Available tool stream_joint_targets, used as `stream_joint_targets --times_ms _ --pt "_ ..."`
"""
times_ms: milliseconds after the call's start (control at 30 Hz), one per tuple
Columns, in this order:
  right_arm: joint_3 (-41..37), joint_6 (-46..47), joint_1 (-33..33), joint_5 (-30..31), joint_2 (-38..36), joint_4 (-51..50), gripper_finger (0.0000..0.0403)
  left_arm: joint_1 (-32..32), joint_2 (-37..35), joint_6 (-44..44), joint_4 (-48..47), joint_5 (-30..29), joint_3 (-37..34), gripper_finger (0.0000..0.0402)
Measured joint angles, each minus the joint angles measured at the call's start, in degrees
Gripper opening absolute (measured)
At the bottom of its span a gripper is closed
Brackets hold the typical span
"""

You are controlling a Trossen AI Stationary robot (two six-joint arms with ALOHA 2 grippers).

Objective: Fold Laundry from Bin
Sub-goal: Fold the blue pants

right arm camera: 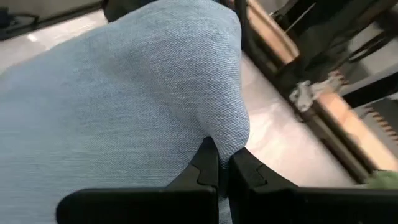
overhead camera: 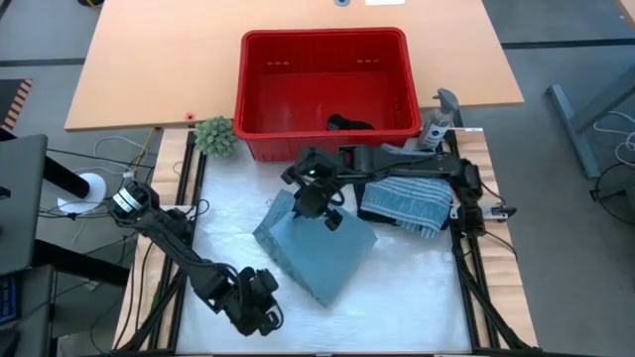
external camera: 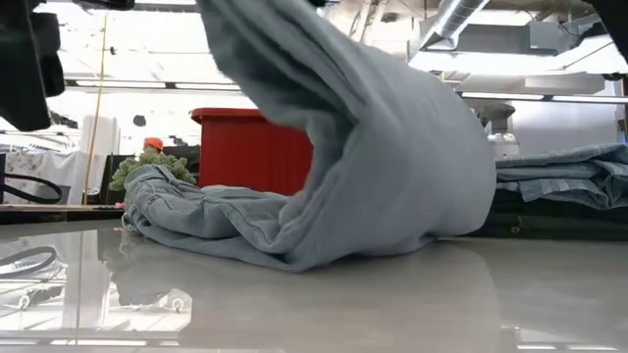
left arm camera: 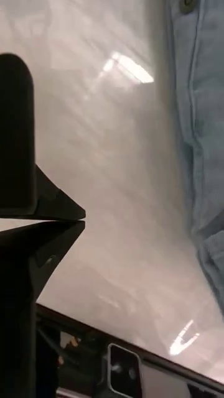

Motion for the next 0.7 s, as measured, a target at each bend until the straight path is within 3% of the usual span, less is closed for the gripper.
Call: stream_joint_targets --times_ms 500,700 --pt "-0.04 -7.16 -3.00 -0.12 8.61 3.56 0.0030 -0.74 0.00 -4.05 -0.94 -1.65 -0.02 0.0000" --pt "-0.05 -7.22 -5.05 -5.18 8.82 8.23 0.0030 -0.74 0.00 -3.82 -0.94 -2.24 -0.02 0.0000"
